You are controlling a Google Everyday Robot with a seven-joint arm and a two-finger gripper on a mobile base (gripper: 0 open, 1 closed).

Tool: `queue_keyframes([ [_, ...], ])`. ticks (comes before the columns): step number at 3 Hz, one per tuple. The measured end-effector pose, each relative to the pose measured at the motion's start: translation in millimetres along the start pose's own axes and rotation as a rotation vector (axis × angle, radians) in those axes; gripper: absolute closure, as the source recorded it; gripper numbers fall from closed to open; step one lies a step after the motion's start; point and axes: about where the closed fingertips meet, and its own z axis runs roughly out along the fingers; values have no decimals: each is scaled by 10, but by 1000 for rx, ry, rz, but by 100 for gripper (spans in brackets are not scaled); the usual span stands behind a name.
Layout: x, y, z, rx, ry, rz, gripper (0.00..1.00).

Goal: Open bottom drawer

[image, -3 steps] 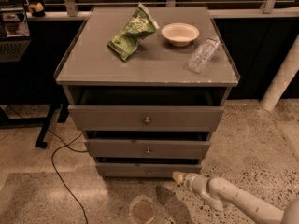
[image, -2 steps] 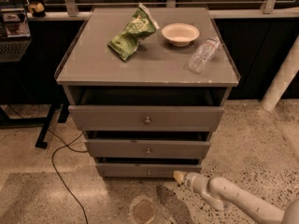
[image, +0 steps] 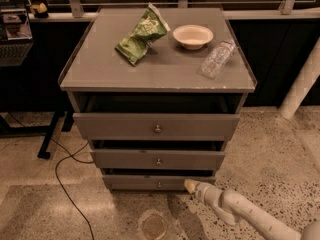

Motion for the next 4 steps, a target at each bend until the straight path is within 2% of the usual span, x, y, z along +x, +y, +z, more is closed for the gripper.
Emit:
queue_keyframes([
  [1, -387, -103, 431, -21, -65, -21, 100],
  [2, -434, -141, 432, -14, -72, -22, 100],
  [4, -311, -408, 540, 75, -71, 26, 100],
])
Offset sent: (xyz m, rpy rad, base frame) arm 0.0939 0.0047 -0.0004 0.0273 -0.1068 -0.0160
